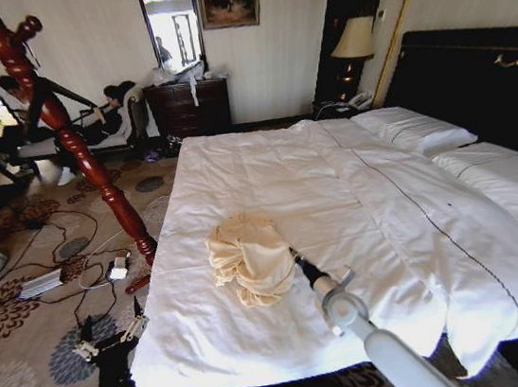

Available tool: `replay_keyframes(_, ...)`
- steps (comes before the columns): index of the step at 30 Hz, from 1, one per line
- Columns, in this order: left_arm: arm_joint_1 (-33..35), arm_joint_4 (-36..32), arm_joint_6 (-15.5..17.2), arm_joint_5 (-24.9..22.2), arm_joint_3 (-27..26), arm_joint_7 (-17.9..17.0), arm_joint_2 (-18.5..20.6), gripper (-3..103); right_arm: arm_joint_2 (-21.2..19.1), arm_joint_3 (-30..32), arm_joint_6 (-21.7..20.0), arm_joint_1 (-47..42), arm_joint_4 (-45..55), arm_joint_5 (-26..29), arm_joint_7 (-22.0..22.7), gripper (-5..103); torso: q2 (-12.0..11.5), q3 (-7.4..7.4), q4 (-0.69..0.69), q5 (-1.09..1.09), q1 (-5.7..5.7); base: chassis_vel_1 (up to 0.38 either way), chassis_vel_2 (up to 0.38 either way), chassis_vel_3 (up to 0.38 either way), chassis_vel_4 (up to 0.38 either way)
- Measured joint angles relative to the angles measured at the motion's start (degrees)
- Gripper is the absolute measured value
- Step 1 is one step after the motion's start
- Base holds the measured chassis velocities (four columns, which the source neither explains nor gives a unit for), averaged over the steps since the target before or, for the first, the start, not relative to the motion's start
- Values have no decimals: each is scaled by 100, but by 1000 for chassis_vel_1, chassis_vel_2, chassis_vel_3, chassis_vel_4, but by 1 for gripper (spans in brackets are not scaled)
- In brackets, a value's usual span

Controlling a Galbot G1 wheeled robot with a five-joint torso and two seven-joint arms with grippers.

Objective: Pick up the clothes from the bed and hang them on the clothes hanger.

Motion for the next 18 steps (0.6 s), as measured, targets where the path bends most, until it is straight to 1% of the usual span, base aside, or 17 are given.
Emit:
replay_keyframes(2,-8,3,9,-19,5,-4,14,100,-175,220,29,277,142,204,89,0,0,0,2,-1,0,0,0,0,0)
replay_keyframes(3,-8,3,9,-19,5,-4,14,100,-175,220,29,277,142,204,89,0,0,0,2,-1,0,0,0,0,0)
replay_keyframes(6,-27,13,19,-61,7,-8,39,100,-499,718,40,1012,397,803,362,0,0,0,0,0,1,0,0,0,0)
replay_keyframes(8,-30,14,22,-71,6,-9,43,100,-550,783,43,1137,421,901,408,0,0,0,0,0,0,0,0,0,0)
replay_keyframes(10,-41,15,30,-107,-1,-12,54,100,-774,1017,75,1818,506,1314,571,0,0,1,1,-1,1,0,0,0,0)
replay_keyframes(11,-43,14,31,-115,-2,-13,55,100,-845,1063,90,2009,527,1415,598,0,0,0,3,-2,1,0,0,0,0)
replay_keyframes(13,-56,10,32,-130,-6,-16,57,100,-1073,1160,110,2559,616,1791,654,0,0,0,0,-2,1,0,0,0,0)
replay_keyframes(14,-56,10,32,-130,-6,-16,57,100,-1073,1160,110,2559,616,1791,654,0,0,0,0,-2,1,0,0,0,0)
replay_keyframes(16,-61,10,32,-132,-7,-19,56,100,-1224,1189,111,2825,748,2009,652,0,0,0,0,-2,1,0,0,0,0)
replay_keyframes(18,-64,18,32,-131,-7,-22,54,100,-1347,1176,100,2855,1046,2110,591,0,1,0,0,-2,1,0,0,0,0)
